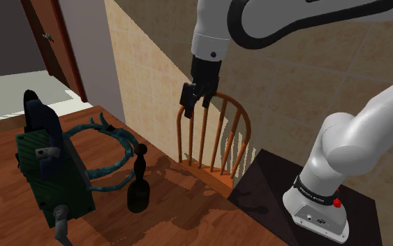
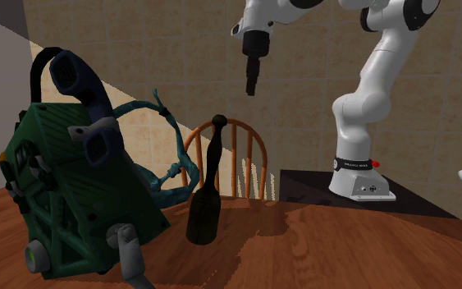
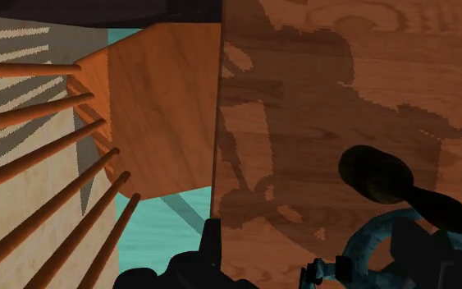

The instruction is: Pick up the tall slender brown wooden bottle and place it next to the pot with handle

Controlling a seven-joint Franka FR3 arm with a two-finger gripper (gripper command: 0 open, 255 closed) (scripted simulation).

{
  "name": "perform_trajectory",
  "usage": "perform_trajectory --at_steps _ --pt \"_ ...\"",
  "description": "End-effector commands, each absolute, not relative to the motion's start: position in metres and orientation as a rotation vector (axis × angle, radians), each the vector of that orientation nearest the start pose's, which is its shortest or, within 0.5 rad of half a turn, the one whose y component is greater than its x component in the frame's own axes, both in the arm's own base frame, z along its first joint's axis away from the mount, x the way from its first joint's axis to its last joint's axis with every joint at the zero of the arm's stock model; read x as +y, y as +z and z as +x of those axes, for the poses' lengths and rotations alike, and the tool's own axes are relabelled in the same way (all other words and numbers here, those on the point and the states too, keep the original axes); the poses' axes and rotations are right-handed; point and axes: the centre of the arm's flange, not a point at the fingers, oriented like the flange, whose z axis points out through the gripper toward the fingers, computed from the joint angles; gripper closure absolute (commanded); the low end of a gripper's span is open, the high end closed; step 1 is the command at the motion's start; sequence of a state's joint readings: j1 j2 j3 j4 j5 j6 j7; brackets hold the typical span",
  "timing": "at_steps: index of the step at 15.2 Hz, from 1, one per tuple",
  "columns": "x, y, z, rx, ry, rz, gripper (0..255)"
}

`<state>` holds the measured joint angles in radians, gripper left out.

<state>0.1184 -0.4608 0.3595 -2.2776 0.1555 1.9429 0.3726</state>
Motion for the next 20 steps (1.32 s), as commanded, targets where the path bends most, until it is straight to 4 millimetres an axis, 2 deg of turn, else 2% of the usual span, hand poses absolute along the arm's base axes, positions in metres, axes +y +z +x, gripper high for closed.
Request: perform_trajectory --at_steps 1,13,20 --pt "0.247 0.526 0.379 -0.045 -0.164 -3.108 0" --pt "0.399 0.498 0.422 -0.051 -0.222 -3.131 0" --pt "0.404 0.465 0.428 -0.051 -0.223 -3.132 0"
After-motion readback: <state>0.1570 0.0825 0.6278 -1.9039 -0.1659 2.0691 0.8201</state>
